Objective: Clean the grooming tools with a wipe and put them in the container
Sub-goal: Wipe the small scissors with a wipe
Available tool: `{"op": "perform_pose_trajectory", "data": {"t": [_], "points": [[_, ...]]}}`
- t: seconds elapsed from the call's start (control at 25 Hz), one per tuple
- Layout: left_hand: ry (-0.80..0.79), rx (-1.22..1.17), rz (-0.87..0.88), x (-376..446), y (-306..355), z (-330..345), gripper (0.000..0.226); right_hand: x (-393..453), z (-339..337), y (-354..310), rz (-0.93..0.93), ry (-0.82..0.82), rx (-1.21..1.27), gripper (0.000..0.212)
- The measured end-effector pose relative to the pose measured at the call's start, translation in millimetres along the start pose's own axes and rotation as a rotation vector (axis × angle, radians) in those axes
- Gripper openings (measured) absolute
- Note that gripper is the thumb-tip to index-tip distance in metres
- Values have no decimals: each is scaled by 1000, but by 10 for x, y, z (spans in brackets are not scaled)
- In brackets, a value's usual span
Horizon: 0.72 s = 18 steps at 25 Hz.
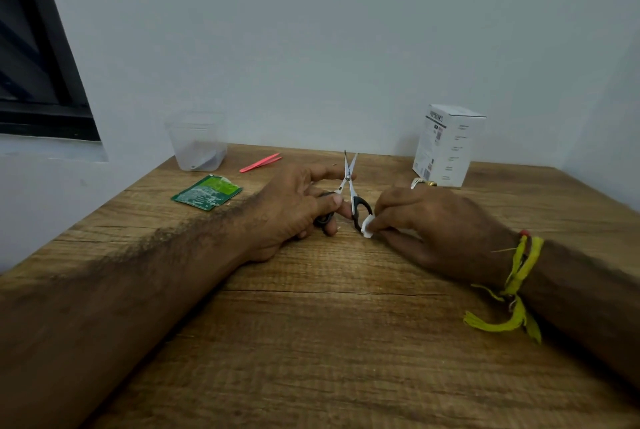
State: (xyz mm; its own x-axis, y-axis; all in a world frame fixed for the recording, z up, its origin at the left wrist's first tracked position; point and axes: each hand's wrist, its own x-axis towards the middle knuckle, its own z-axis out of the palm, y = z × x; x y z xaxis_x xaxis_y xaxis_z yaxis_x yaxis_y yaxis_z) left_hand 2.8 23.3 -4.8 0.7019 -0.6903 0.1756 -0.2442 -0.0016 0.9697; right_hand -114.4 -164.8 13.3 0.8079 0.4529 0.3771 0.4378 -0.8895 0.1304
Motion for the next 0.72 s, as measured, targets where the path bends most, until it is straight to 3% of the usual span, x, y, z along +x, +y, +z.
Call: {"op": "perform_pose_trajectory", "data": {"t": [0.6, 0.72], "points": [[-2, 7, -13, 2, 14, 3, 43, 28, 106, 108, -16, 200, -106, 10], [-8, 16, 7, -14, 8, 2, 43, 16, 103, 150, 11, 317, -80, 12]]}}
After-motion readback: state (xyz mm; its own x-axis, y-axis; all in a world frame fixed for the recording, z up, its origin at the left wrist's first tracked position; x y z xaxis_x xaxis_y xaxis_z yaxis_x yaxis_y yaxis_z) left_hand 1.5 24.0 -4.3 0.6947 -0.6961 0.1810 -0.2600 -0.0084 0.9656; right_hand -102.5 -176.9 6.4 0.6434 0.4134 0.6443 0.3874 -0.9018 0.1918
